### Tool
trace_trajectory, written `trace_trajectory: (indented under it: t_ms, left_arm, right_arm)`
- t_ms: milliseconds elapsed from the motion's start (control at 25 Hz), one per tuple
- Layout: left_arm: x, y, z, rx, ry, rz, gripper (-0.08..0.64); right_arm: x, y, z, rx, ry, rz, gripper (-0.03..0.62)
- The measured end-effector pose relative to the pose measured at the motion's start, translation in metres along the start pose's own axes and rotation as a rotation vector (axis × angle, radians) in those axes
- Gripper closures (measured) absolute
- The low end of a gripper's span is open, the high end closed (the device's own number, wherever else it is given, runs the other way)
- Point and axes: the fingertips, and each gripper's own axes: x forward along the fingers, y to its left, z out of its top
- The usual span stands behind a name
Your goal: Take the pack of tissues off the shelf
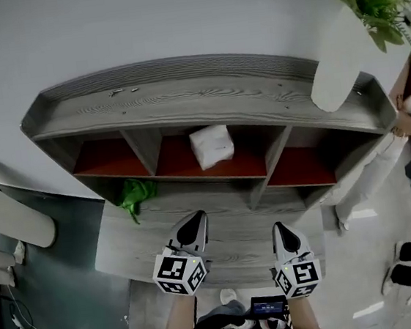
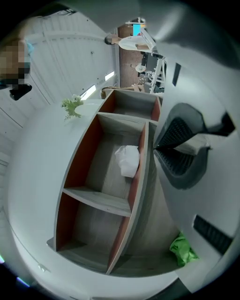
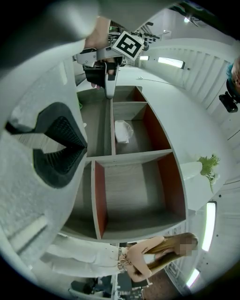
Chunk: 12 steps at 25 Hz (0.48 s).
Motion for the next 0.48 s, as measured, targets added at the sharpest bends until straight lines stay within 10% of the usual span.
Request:
trace_trajectory:
  t_ms: [480]
  left_arm:
    - [0.016,0.005,0.017,0.02,-0.023,-0.02,0.551]
  right_arm:
    - [0.003,-0.006,0.006,0.012,-0.012,-0.035,0.588]
